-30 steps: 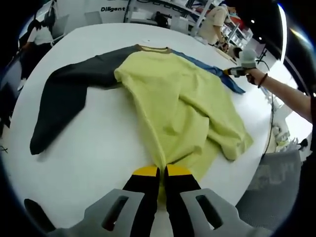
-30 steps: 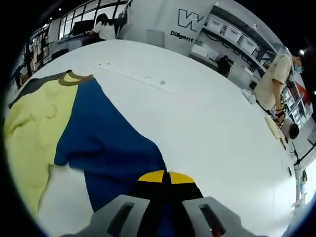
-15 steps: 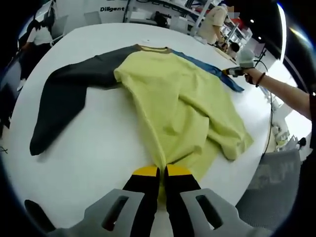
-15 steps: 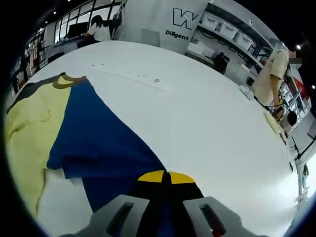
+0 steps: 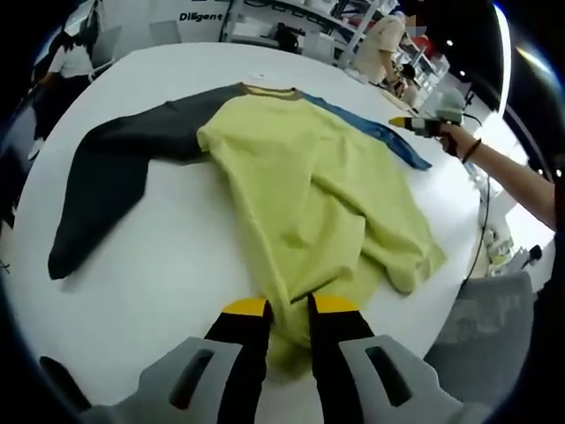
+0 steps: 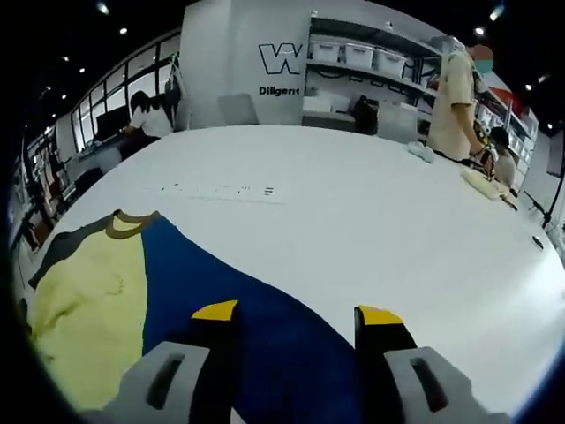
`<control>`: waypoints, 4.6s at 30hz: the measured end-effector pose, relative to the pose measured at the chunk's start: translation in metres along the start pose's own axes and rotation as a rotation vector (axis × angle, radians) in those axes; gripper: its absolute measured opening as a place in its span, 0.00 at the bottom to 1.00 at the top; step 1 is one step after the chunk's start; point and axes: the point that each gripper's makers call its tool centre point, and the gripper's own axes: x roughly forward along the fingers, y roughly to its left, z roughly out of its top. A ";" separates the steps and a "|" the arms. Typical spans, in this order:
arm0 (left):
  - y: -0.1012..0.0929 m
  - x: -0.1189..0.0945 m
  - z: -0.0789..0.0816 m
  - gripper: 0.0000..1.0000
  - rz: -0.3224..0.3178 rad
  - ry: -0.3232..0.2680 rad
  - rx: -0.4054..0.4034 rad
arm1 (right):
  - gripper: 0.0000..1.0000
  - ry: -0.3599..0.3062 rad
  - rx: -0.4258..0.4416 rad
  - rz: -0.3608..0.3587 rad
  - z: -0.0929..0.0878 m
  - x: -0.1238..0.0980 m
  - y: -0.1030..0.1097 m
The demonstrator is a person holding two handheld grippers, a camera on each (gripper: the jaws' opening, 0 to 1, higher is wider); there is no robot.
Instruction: Fold the garment on the visible template until the final outline fits inside the template.
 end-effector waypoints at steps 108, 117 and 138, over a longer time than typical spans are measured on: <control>-0.017 -0.013 -0.021 0.24 -0.013 0.009 -0.017 | 0.00 0.123 -0.088 -0.247 -0.086 -0.045 -0.067; -0.017 -0.014 -0.021 0.28 -0.014 0.009 -0.020 | 0.32 0.023 0.095 -0.183 -0.070 -0.049 -0.055; -0.022 -0.014 -0.020 0.32 -0.017 0.011 -0.004 | 0.94 -0.027 0.078 0.197 -0.055 -0.092 0.064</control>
